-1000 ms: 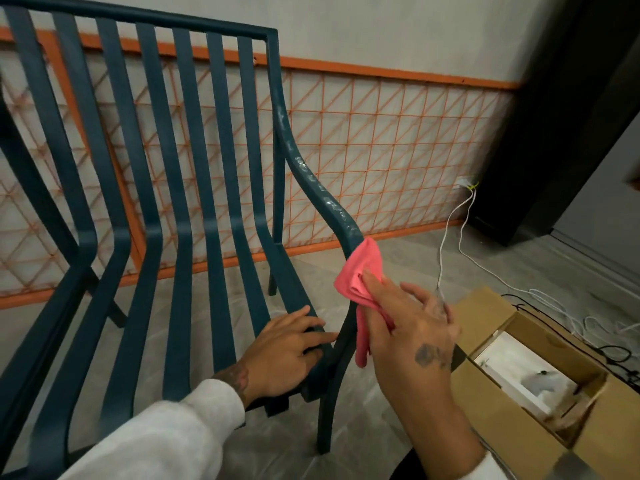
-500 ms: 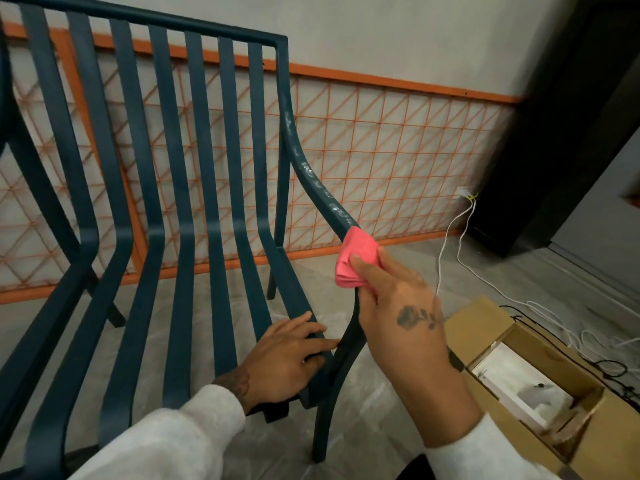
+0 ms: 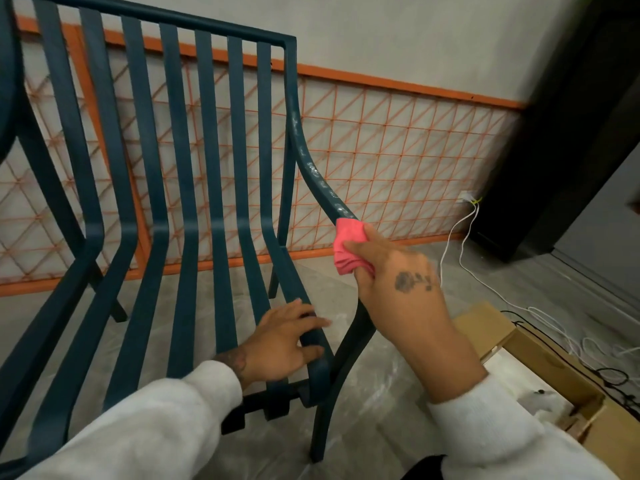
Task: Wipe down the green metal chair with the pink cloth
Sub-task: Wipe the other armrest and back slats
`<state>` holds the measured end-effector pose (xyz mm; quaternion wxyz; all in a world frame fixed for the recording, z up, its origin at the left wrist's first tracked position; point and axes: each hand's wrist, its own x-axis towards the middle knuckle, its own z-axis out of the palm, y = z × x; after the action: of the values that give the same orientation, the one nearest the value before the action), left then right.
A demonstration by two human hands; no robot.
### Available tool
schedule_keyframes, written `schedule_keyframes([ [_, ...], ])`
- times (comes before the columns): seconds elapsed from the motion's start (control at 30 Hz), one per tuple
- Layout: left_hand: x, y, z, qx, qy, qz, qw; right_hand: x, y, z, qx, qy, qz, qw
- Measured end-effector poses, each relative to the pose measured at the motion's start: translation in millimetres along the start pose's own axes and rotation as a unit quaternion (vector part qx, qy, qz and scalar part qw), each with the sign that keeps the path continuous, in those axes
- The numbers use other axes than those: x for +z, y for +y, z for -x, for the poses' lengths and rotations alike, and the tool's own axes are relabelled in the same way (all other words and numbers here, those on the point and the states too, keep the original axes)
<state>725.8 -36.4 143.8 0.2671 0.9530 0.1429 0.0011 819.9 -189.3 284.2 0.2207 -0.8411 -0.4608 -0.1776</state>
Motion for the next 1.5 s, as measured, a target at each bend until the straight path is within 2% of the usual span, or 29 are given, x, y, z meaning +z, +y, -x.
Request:
schedule_keyframes([
  [0.13, -0.1, -3.7, -2.8, -0.073, 0.009, -0.118, 0.990, -6.7, -8.3, -20.7, 0.042, -0.018, -0.062, 0.997],
  [0.4, 3.3, -1.3, -1.5, -0.081, 0.002, -0.159, 0.984, -8.7, -3.5, -2.2, -0.001, -0.024, -0.017, 1.000],
  [0.53, 2.7, 1.4, -0.3, -0.079, 0.001, -0.161, 0.984, -14.7, -11.6, -32.3, 0.043, -0.062, 0.005, 0.997],
  [0.8, 4.4, -1.9, 0.2, -0.077, -0.003, -0.155, 0.985, -13.0, -13.9, -7.7, 0.008, -0.052, 0.014, 0.999],
  [1.03, 3.4, -1.4, 1.1, -0.074, -0.002, -0.149, 0.986, -11.7, -16.6, -32.0, 0.023, -0.041, 0.010, 0.999],
  [1.13, 3.9, -1.5, 2.5, -0.070, 0.002, -0.144, 0.987, -1.7, -8.2, -17.5, 0.005, 0.002, -0.031, 1.000],
  [1.2, 3.3, -1.4, 3.4, -0.067, 0.005, -0.141, 0.988, 3.3, 5.3, -3.8, 0.002, 0.026, -0.109, 0.994],
  [1.3, 1.7, 0.4, 3.4, -0.070, 0.003, -0.140, 0.988, -3.6, 27.4, 7.5, 0.065, -0.006, -0.311, 0.948],
  [1.4, 2.3, 2.7, 2.9, -0.073, 0.003, -0.141, 0.987, -14.4, 45.9, 4.6, 0.163, -0.065, -0.494, 0.852],
  [1.47, 2.3, 2.8, 2.6, -0.073, 0.007, -0.145, 0.987, -19.0, 51.0, -3.8, 0.230, -0.040, -0.575, 0.784],
  [1.5, 2.5, 2.6, 2.6, -0.074, 0.009, -0.146, 0.986, -20.4, 51.7, -9.5, 0.246, -0.021, -0.581, 0.776],
])
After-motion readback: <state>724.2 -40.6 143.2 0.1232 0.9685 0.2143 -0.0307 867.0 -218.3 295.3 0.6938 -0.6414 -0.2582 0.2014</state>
